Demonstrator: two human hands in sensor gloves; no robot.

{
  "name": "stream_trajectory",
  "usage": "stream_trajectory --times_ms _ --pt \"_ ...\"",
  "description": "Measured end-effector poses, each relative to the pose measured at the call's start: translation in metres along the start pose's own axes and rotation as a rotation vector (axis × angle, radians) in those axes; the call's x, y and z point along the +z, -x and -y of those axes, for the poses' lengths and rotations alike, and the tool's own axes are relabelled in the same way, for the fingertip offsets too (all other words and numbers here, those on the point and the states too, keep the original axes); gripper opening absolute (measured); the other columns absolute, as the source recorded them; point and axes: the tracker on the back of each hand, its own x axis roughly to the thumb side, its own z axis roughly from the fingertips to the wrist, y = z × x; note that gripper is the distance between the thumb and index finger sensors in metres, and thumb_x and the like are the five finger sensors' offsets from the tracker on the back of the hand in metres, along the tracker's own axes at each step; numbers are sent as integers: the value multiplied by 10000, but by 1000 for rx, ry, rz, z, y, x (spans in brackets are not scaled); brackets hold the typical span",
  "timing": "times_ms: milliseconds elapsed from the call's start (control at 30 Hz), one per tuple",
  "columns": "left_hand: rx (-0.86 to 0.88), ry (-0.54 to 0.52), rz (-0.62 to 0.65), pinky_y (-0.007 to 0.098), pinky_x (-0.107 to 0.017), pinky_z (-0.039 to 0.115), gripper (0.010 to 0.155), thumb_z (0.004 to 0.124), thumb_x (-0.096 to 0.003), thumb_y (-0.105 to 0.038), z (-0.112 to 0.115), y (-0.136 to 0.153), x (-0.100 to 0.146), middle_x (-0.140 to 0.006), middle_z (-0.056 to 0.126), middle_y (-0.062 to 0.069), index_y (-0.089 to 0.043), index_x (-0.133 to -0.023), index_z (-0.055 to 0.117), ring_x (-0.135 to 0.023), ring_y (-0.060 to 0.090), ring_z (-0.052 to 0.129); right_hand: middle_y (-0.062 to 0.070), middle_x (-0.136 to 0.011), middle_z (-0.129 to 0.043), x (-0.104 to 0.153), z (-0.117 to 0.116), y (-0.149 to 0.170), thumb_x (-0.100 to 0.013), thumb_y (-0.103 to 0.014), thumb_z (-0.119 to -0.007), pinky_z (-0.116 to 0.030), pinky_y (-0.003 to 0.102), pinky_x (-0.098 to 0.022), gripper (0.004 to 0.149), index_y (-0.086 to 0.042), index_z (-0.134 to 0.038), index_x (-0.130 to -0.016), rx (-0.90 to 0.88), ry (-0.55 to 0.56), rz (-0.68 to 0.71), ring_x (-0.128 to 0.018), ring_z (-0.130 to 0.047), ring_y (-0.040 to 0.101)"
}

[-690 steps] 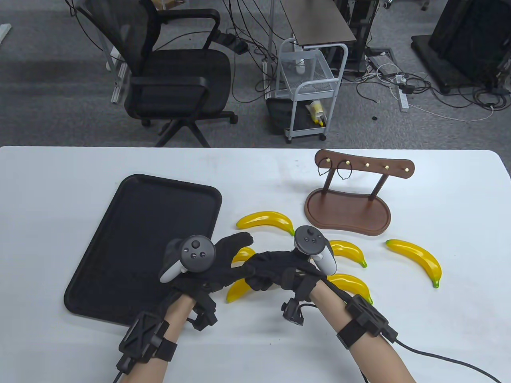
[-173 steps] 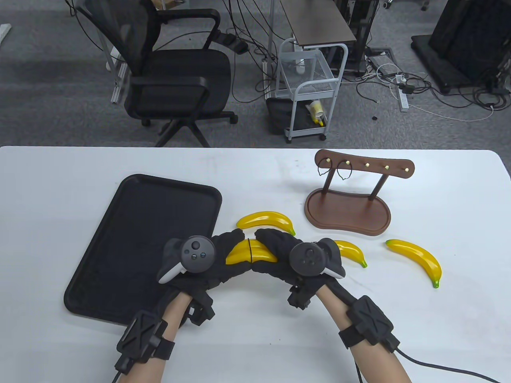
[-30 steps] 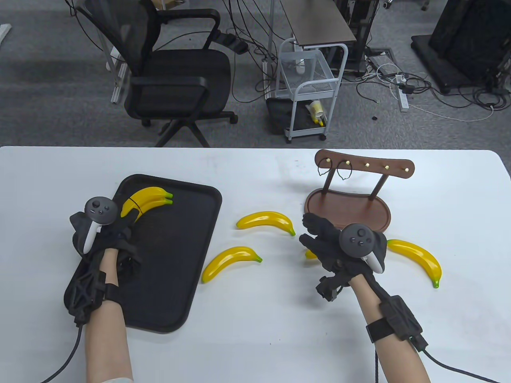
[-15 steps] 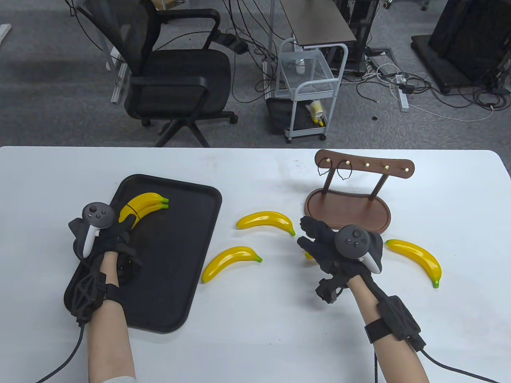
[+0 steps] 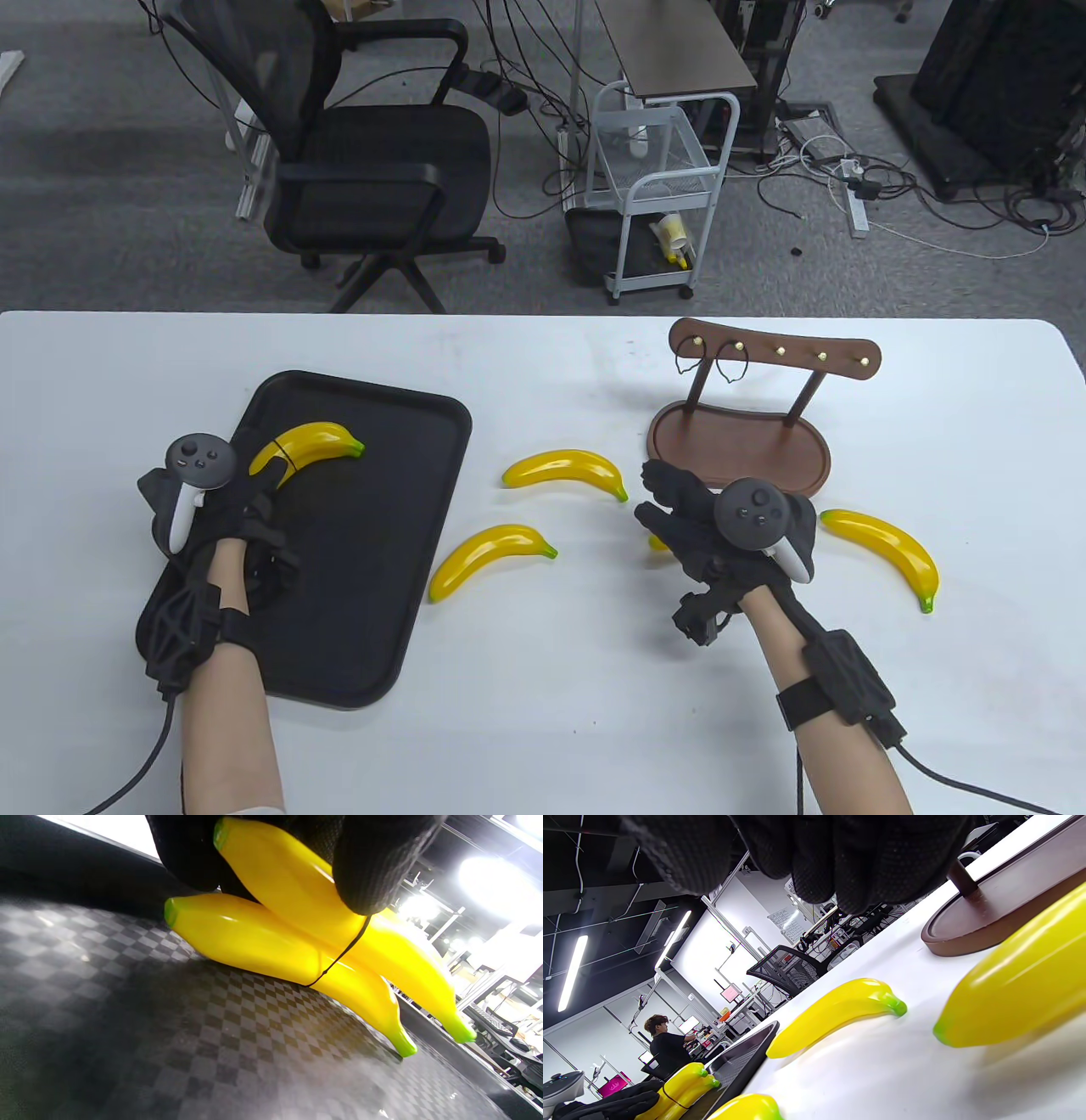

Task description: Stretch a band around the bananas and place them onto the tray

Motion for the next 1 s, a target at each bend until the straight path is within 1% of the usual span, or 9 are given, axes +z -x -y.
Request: stream_trajectory --times_ms 133,333,500,633,833,900,1000 --pt "-11 -7 4 546 -830 563 628 744 -619 -457 -7 -2 5 -1226 577 10 -278 -1147 453 -1113 333 683 187 -1067 -672 0 2 1 -568 -423 -716 -742 537 -580 642 -95 -542 -1092 -5 6 -3 -899 -772 437" --pt "16 -21 58 540 -840 539 598 664 -636 -493 -29 -12 19 -1247 539 12 -284 -1152 446 -1144 333 636 184 -1071 -668 1 6 2 -568 -423 -716 -741 539 -580 643 -96 -540 -1093 -11 17 -4 -901 -771 437" --pt "30 -53 138 535 -846 522 595 650 -638 -501 -48 -33 39 -1253 525 11 -286 -1153 445 -1154 335 615 189 -1075 -664 2 9 4 -569 -424 -715 -740 541 -581 647 -94 -537 -1095 -5 22 -10 -905 -766 442" --pt "74 -60 228 536 -850 505 586 637 -643 -497 -55 -54 56 -1253 524 15 -281 -1154 445 -1152 342 613 190 -1078 -659 2 11 5 -569 -426 -715 -734 544 -586 648 -95 -535 -1096 3 29 -12 -912 -757 446" --pt "105 -94 358 525 -849 519 602 653 -639 -496 -55 -86 86 -1250 526 19 -272 -1156 440 -1145 340 625 188 -1080 -657 2 14 8 -568 -425 -717 -727 545 -594 648 -95 -535 -1095 5 40 -18 -915 -754 445" --pt "144 -82 409 523 -850 519 604 655 -640 -494 -51 -95 97 -1250 527 21 -268 -1157 440 -1145 339 626 190 -1079 -658 3 16 9 -568 -425 -717 -725 545 -596 648 -95 -535 -1095 7 47 -22 -915 -753 445" --pt "162 -75 453 518 -850 522 601 654 -641 -495 -42 -106 110 -1248 532 22 -269 -1156 443 -1142 337 630 188 -1079 -658 3 17 9 -568 -424 -718 -724 545 -596 647 -95 -536 -1095 6 51 -21 -914 -754 445"
